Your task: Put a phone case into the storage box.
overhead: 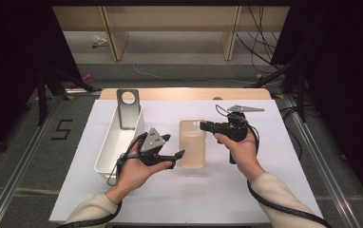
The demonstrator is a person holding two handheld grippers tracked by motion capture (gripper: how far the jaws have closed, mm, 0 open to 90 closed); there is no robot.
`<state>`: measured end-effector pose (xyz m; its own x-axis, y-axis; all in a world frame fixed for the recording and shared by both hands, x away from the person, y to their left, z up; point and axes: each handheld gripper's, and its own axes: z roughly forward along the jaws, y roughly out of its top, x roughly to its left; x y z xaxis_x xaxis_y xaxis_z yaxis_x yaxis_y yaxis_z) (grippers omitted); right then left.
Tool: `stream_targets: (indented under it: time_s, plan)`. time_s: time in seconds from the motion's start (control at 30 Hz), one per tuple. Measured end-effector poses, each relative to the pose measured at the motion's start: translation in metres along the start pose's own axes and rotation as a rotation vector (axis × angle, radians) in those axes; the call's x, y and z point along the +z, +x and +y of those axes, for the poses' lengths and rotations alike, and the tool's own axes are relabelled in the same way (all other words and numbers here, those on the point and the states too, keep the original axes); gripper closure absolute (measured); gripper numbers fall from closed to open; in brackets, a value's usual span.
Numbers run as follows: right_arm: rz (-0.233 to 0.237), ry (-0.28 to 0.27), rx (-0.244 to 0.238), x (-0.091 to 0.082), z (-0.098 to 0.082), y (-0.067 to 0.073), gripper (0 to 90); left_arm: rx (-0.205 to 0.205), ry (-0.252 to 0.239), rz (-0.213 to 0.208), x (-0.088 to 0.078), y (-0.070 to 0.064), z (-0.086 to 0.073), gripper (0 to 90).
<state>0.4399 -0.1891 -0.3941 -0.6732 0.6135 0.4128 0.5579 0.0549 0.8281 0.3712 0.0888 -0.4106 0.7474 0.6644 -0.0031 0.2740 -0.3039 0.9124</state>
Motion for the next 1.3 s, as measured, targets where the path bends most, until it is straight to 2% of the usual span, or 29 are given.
stream_targets:
  time_s: [0.07, 0.2, 0.23, 0.57, 0.7, 0.97, 1.13, 1.3]
  plan:
    - [0.001, -0.001, -0.003, 0.000, 0.000, 0.001, 81.9, -0.021, -0.011, 0.013, -0.001, 0.003, 0.002, 27.2]
    - [0.001, -0.005, -0.003, 0.000, 0.000, 0.002, 81.8, -0.091, -0.040, 0.008, -0.001, 0.007, 0.004, 30.0]
    - [0.000, -0.007, -0.004, 0.000, 0.000, 0.002, 81.8, -0.097, -0.042, 0.007, -0.001, 0.008, 0.004, 31.6]
    - [-0.001, -0.010, -0.008, 0.001, 0.000, 0.004, 81.9, -0.138, -0.065, 0.032, 0.001, 0.013, 0.013, 37.0]
    - [-0.001, -0.007, -0.009, 0.002, 0.000, 0.004, 81.9, -0.152, -0.078, 0.033, 0.003, 0.015, 0.019, 43.6]
    - [-0.003, -0.011, -0.014, 0.002, 0.000, 0.005, 81.8, -0.178, -0.073, 0.064, 0.009, 0.015, 0.025, 49.8]
    - [-0.004, -0.010, -0.015, 0.002, 0.000, 0.006, 81.8, -0.189, -0.072, 0.059, 0.012, 0.015, 0.027, 55.7]
    - [-0.006, -0.010, -0.017, 0.002, 0.000, 0.007, 81.8, -0.206, -0.066, 0.073, 0.014, 0.016, 0.027, 60.4]
